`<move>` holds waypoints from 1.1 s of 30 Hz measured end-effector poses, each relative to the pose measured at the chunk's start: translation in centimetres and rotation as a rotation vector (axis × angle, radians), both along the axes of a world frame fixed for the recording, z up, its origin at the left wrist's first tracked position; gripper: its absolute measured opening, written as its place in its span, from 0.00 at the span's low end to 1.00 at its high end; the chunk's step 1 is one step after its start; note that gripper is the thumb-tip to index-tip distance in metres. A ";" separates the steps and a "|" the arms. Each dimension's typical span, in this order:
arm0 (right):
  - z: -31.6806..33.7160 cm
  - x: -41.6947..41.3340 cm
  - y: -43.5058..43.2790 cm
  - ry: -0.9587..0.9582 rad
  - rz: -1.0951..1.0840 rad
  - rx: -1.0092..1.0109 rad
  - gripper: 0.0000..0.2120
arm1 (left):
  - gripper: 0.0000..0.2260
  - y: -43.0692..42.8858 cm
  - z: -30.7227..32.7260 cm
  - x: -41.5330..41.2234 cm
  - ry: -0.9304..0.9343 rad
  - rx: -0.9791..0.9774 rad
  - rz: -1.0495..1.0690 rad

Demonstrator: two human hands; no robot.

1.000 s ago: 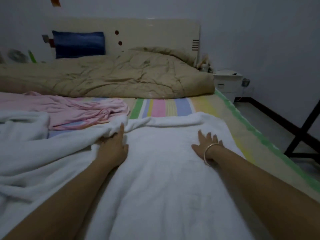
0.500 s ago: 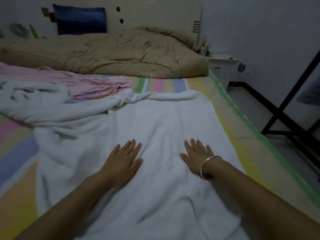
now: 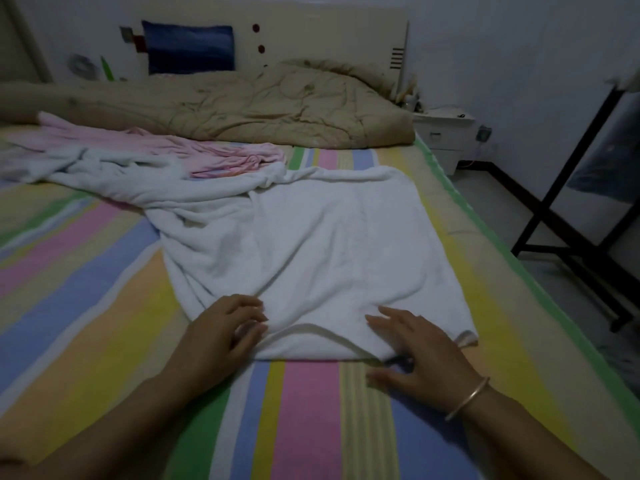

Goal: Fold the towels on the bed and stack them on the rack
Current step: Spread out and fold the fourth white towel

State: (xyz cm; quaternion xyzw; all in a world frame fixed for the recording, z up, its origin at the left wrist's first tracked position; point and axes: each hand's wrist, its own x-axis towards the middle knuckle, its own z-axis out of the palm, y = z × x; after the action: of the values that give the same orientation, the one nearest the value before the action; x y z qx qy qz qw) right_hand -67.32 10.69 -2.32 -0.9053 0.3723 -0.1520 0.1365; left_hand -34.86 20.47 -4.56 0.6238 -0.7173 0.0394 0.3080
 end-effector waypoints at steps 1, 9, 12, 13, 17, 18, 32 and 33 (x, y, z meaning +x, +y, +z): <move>-0.2 0.1 1.0 0.006 0.009 -0.091 0.36 | 0.15 0.7 0.1 0.3 -0.023 -0.020 0.015; 0.3 2.6 3.2 -0.154 -0.098 -0.458 0.10 | 0.16 3.3 1.1 2.8 -0.308 -0.055 0.050; 2.1 2.2 3.4 -0.360 -0.176 -0.246 0.12 | 0.10 2.8 0.9 3.8 -0.403 -0.065 0.068; 2.5 1.8 3.5 -0.404 -0.168 -0.171 0.11 | 0.09 2.6 0.9 4.1 -0.417 -0.056 0.092; 3.1 -0.7 3.4 -0.399 -0.158 -0.095 0.08 | 0.06 1.1 2.0 4.4 -0.401 0.011 0.238; 3.0 -1.3 3.4 -0.404 -0.174 -0.069 0.09 | 0.07 0.6 2.4 4.4 -0.390 0.034 0.265; 3.0 -4.1 3.6 -0.284 -0.133 0.065 0.09 | 0.11 -4.9 3.0 2.2 -0.205 0.230 0.285; 3.0 -4.1 3.6 -0.262 -0.131 0.071 0.09 | 0.10 -5.2 3.1 2.5 -0.233 0.244 0.277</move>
State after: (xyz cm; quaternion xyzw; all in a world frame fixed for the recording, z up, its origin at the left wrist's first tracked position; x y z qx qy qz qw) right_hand -71.44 14.31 0.64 -0.8462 0.4146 -0.2643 0.2054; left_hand -32.34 15.29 -1.50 0.7404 -0.6548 0.0661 0.1366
